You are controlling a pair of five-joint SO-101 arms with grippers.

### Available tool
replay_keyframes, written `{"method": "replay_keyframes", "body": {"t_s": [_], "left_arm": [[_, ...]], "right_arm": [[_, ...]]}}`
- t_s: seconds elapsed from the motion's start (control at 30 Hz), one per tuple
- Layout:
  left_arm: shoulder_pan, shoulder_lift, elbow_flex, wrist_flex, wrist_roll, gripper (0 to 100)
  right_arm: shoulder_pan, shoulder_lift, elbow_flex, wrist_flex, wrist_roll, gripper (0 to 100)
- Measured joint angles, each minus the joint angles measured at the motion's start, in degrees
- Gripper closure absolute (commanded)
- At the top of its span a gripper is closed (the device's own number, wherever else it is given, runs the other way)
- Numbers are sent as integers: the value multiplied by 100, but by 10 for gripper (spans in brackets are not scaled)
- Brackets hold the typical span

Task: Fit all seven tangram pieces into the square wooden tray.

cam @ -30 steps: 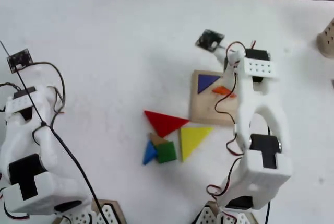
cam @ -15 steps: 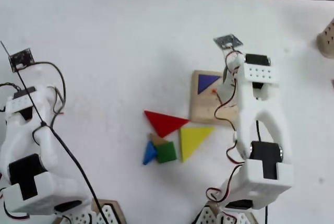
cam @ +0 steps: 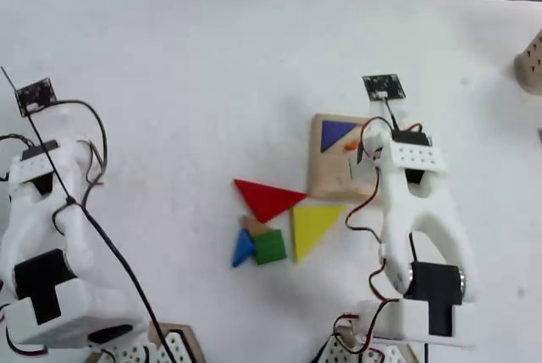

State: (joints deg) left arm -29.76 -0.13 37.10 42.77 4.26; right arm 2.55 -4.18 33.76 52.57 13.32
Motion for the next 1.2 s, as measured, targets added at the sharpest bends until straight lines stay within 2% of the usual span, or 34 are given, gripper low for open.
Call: {"method": "replay_keyframes", "body": {"t_s": [0.27,0.6,0.9,1.2], "left_arm": [[0,0,0,62,0,976],[0,0,0,62,0,976],[0,0,0,62,0,976],[0,0,0,62,0,976]], "right_arm": [[308,229,-18,-431,-9,982],[466,1591,-1213,-440,-18,982],[440,2277,-2004,-440,-18,982],[211,2286,-2057,-396,-18,981]]}}
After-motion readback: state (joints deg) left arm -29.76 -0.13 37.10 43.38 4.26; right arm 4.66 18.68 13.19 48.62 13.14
